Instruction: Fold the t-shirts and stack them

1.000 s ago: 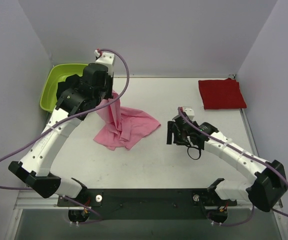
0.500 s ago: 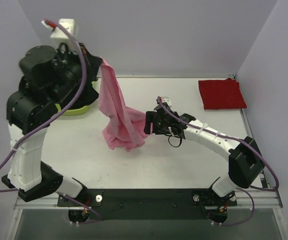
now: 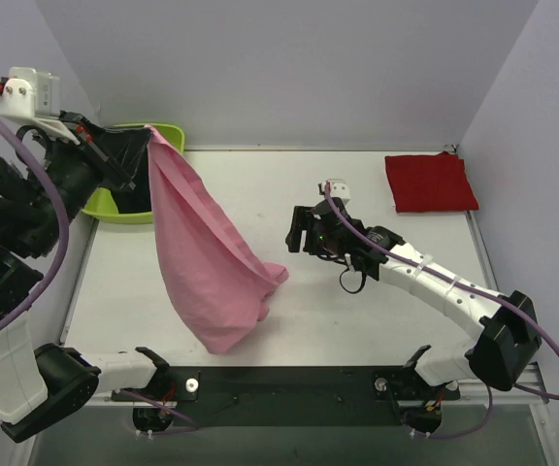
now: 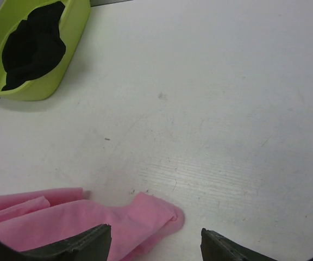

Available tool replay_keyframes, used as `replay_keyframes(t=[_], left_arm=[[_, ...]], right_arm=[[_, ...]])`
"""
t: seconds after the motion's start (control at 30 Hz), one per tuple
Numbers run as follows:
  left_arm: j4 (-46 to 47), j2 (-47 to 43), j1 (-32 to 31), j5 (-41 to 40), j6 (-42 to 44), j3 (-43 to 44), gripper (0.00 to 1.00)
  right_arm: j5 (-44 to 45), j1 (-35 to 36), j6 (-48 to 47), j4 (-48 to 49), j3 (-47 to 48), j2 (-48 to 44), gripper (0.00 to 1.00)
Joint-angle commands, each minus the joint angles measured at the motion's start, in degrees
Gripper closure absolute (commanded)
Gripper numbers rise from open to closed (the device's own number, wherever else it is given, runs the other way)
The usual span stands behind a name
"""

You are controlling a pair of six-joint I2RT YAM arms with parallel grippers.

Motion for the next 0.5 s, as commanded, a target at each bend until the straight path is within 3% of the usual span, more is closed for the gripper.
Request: replay_keyframes(t=[0.0, 0.17, 0.47], left_arm=[[2.78, 1.91, -0.08, 3.94, -1.40, -0.98, 1.00], [3.92, -0.72, -0.08, 5.62, -2.64, -3.52, 1.00], [5.77, -5.29, -0.08, 7.11, -4.75, -12.31, 1.00]], right_arm=[[2.22, 0.92, -1.23, 0.60, -0.87, -1.82, 0.34], [-2.95, 2.59, -2.38, 2.89, 0.61, 5.29, 0.34], [-9.65, 6.46, -2.64, 2.01, 15.64, 27.70, 0.35]])
